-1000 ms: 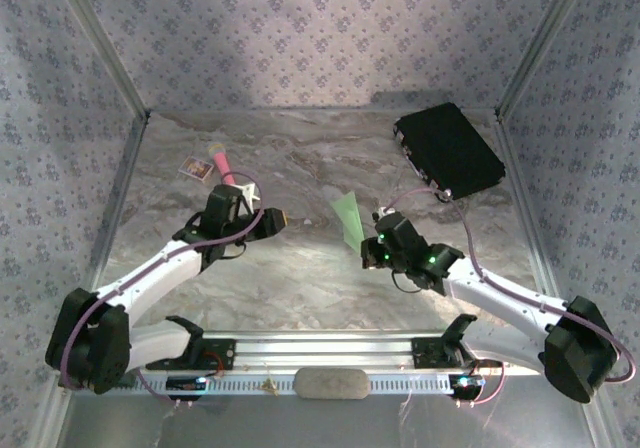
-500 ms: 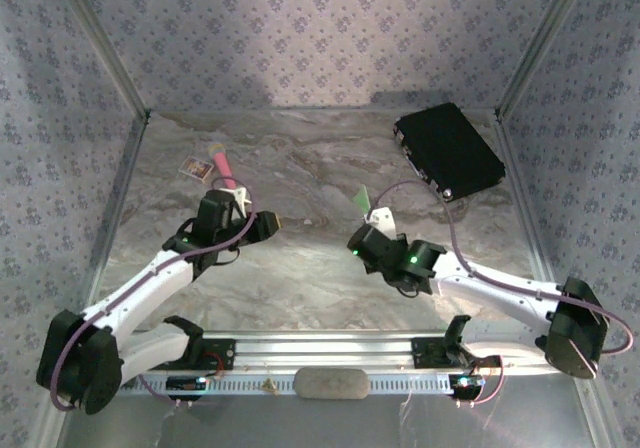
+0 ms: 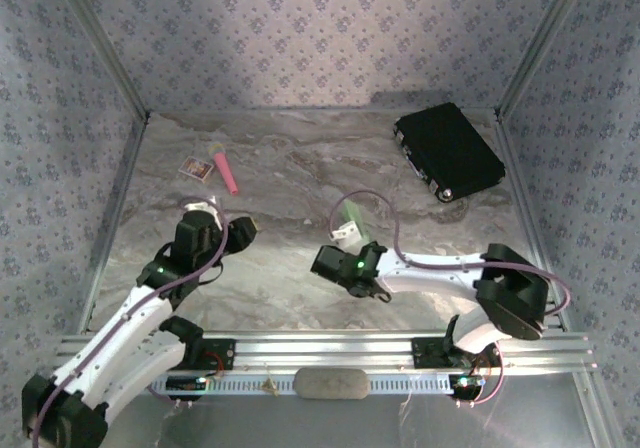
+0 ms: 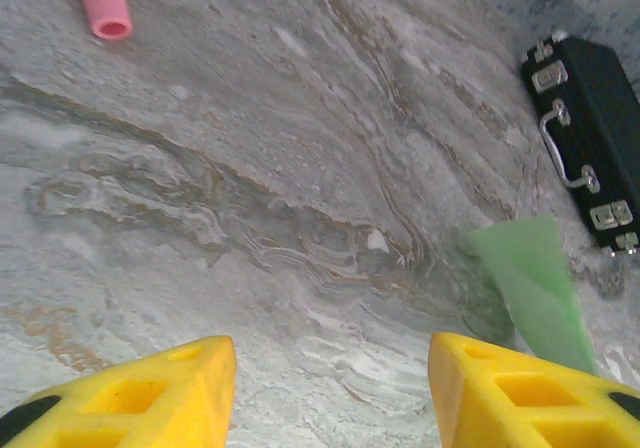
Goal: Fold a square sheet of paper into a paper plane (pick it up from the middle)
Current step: Turn over the paper at the center of the table.
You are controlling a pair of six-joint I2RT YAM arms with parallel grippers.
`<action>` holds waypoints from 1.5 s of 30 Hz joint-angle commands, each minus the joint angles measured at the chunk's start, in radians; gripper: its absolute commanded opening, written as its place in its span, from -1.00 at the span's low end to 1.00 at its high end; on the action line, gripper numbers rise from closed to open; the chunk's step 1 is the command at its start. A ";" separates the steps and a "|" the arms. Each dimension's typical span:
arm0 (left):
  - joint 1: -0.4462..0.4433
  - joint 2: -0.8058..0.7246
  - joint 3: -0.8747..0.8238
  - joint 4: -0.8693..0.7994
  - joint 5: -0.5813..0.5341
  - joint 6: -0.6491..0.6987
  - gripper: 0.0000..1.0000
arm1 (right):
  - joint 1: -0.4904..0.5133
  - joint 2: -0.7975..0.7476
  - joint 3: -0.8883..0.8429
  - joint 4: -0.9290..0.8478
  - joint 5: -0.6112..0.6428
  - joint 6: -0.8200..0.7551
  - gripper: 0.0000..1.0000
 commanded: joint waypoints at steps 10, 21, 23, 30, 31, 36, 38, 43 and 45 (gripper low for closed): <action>0.020 -0.083 -0.015 -0.100 -0.042 0.009 0.15 | -0.044 -0.002 -0.017 0.332 -0.460 -0.086 -0.33; 0.023 0.067 0.005 -0.019 0.148 0.064 0.13 | -0.339 -0.182 -0.273 0.723 -0.834 0.031 -0.44; 0.022 0.095 0.019 -0.020 0.163 0.071 0.13 | -0.359 -0.186 -0.288 0.742 -0.843 0.040 -0.47; 0.025 0.122 0.034 -0.036 0.189 0.068 0.13 | -0.407 -0.157 -0.309 0.795 -0.889 0.123 -0.57; 0.026 0.118 0.030 -0.036 0.187 0.067 0.13 | -0.409 -0.157 -0.314 0.790 -0.863 0.152 -0.57; 0.033 0.101 0.029 -0.065 0.192 0.078 0.37 | -0.415 -0.154 -0.368 0.888 -0.862 0.234 -0.62; 0.035 0.090 0.034 -0.082 0.194 0.086 0.51 | -0.412 -0.150 -0.362 0.882 -0.863 0.239 -0.64; 0.038 0.074 0.030 -0.074 0.202 0.091 0.87 | -0.411 -0.118 -0.341 0.899 -0.890 0.241 -0.73; 0.038 0.079 0.030 -0.085 0.175 0.081 0.97 | -0.404 -0.099 -0.332 0.909 -0.903 0.247 -0.75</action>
